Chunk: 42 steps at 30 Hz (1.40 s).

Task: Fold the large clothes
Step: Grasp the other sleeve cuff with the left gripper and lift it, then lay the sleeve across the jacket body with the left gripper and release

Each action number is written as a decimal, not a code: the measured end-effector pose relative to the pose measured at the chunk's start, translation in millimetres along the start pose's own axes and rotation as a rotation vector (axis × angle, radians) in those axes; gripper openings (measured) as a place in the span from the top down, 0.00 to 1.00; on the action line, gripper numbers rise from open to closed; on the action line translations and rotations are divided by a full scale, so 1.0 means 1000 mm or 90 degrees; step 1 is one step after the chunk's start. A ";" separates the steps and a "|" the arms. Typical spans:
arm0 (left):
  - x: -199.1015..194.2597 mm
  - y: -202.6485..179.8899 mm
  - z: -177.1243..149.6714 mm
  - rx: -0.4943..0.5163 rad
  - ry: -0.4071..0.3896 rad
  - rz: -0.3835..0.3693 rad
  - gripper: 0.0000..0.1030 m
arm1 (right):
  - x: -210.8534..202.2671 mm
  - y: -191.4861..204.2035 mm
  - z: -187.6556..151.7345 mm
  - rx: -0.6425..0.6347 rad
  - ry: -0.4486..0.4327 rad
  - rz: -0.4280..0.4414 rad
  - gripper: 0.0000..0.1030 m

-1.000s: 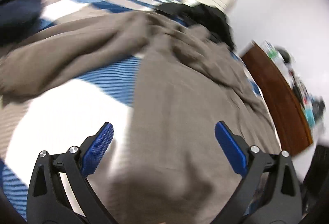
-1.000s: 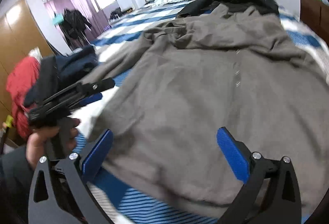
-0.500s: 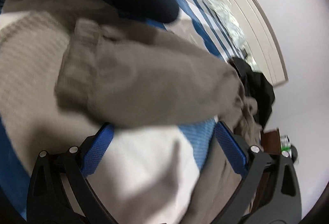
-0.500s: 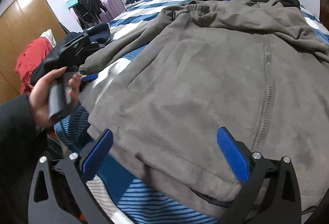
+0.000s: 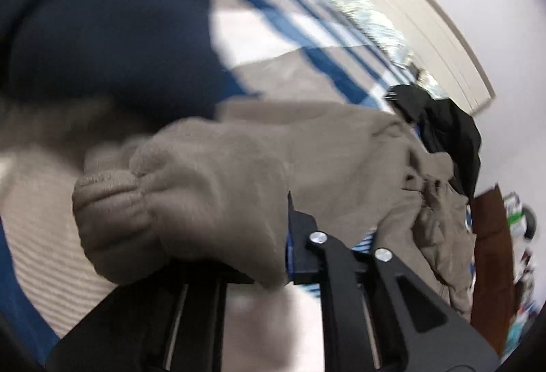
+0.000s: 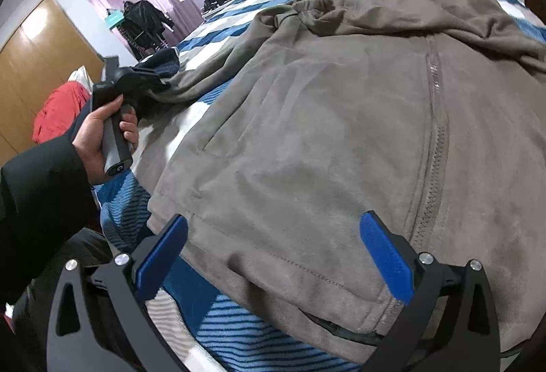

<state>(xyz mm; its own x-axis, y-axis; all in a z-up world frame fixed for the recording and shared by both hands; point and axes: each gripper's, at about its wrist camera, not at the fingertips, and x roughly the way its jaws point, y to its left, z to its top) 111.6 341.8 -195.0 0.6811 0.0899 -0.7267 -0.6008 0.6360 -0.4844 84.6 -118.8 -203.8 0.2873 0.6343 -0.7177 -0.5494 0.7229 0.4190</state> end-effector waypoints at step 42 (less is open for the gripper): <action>0.187 -0.518 -0.253 0.716 0.244 -0.117 0.90 | -0.009 -0.048 0.000 0.085 0.084 0.054 0.05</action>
<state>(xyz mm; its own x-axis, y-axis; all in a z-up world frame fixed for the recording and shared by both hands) 443.9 -164.4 -203.0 0.4352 -0.1844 -0.8812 0.3238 0.9454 -0.0380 108.3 -159.0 -216.9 0.1344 0.6592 -0.7398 -0.4562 0.7040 0.5444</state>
